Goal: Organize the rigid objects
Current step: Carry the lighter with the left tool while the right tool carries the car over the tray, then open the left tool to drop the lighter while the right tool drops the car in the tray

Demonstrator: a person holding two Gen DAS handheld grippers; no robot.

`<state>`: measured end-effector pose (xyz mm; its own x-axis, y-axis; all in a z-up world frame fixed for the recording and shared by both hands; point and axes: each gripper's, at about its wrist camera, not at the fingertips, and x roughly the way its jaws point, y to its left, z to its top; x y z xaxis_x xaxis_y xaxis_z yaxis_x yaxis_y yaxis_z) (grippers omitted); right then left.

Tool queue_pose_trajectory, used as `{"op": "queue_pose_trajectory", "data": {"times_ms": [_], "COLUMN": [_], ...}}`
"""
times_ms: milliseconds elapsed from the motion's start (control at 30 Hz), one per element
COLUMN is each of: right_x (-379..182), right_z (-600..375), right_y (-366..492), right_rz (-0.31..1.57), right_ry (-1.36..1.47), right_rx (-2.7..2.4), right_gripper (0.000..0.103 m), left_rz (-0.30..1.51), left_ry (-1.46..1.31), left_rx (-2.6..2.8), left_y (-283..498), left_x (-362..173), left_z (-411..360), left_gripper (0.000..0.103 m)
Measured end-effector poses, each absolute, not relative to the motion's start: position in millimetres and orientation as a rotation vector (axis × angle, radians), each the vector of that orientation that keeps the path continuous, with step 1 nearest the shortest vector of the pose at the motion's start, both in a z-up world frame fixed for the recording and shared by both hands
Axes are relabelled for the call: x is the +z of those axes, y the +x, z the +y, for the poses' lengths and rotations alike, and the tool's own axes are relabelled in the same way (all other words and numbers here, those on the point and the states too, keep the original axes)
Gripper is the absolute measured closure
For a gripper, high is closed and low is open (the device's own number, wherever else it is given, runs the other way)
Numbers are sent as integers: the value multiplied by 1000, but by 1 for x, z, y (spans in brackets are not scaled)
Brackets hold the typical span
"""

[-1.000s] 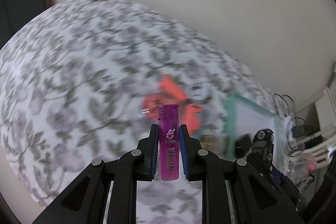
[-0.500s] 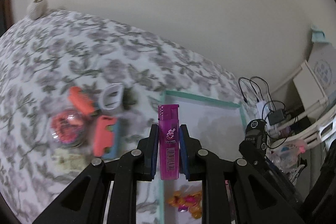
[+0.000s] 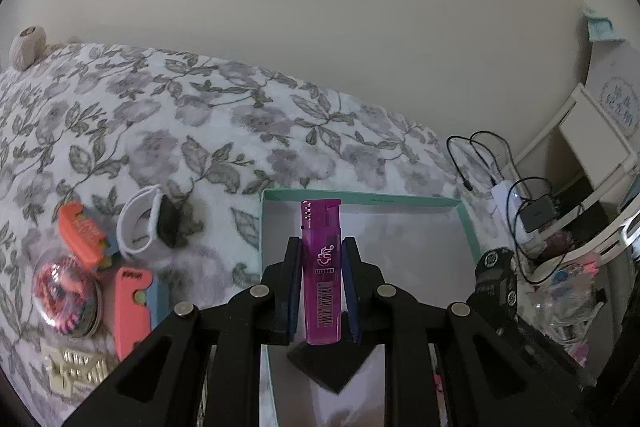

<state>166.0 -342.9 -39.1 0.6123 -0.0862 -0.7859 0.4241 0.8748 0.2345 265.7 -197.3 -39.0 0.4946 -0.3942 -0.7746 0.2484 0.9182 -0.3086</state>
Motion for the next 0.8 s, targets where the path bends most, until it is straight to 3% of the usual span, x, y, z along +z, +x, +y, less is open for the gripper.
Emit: {"op": "queue_pose_trajectory", "data": {"times_ms": [367, 667, 733, 800], "right_x": [-71, -64, -60, -56], "right_z": [-343, -343, -342, -342], "right_y": [173, 171, 170, 169], "right_rz": [950, 954, 952, 948], "right_ry": [405, 398, 389, 385], "right_rx": [-307, -314, -318, -317], "right_gripper": [74, 73, 73, 73], "left_rz": [1106, 1132, 1142, 1141], "left_ry": [-73, -92, -104, -112], "left_rx": [-359, -357, -358, -358], "left_y": [277, 274, 273, 271], "left_x": [-78, -77, -75, -72], "left_z": [-214, -212, -211, -210], "left_gripper": [83, 82, 79, 66]}}
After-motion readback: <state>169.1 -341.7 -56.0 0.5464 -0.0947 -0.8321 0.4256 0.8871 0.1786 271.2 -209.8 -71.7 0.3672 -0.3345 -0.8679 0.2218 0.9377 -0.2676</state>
